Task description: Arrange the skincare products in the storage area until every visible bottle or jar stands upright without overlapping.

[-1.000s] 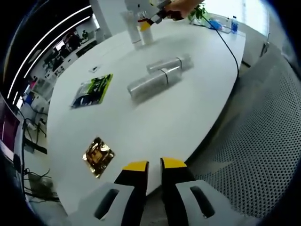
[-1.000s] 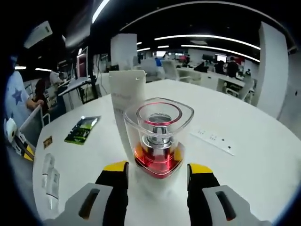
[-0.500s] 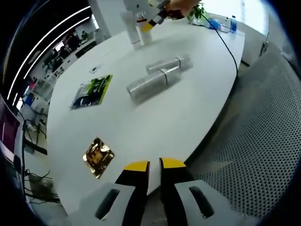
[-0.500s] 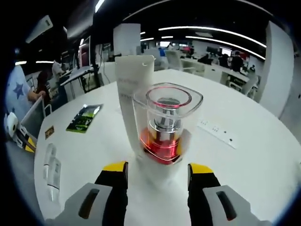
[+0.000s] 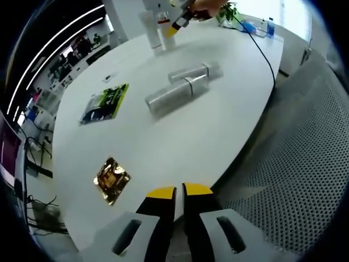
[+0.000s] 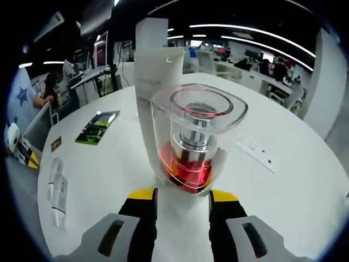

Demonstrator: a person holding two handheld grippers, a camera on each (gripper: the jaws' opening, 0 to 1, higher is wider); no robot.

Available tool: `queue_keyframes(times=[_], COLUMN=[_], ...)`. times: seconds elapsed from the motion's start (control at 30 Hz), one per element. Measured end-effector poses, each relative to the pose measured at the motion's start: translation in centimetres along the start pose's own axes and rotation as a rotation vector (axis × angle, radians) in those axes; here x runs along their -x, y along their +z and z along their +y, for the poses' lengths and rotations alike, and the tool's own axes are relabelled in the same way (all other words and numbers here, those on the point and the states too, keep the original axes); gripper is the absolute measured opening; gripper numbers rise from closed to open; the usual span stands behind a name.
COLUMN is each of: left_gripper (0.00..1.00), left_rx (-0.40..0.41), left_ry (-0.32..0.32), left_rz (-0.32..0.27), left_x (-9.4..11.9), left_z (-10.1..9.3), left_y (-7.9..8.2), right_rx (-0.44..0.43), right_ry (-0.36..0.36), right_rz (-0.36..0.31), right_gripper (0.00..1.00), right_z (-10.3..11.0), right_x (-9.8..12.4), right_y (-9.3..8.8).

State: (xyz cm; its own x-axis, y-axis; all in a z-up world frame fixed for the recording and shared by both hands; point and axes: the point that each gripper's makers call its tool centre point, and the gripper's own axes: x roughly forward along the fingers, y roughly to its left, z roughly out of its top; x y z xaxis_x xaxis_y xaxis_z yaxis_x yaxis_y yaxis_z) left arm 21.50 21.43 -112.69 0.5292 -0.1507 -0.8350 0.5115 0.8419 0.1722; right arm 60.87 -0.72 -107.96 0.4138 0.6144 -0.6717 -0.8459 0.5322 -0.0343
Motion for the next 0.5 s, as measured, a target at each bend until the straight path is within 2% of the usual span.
queue_keyframes(times=[0.17, 0.5], left_gripper=[0.03, 0.03], left_rx=[-0.001, 0.003], left_ry=[0.0, -0.002], left_rz=[0.001, 0.006], left_x=[0.02, -0.04], left_z=[0.03, 0.01], left_y=[-0.03, -0.12], right_rx=[0.006, -0.002], right_ry=[-0.009, -0.008], right_rz=[0.007, 0.006], right_gripper=[0.25, 0.25], right_z=[-0.4, -0.19], right_x=[-0.23, -0.46], right_y=[0.04, 0.27])
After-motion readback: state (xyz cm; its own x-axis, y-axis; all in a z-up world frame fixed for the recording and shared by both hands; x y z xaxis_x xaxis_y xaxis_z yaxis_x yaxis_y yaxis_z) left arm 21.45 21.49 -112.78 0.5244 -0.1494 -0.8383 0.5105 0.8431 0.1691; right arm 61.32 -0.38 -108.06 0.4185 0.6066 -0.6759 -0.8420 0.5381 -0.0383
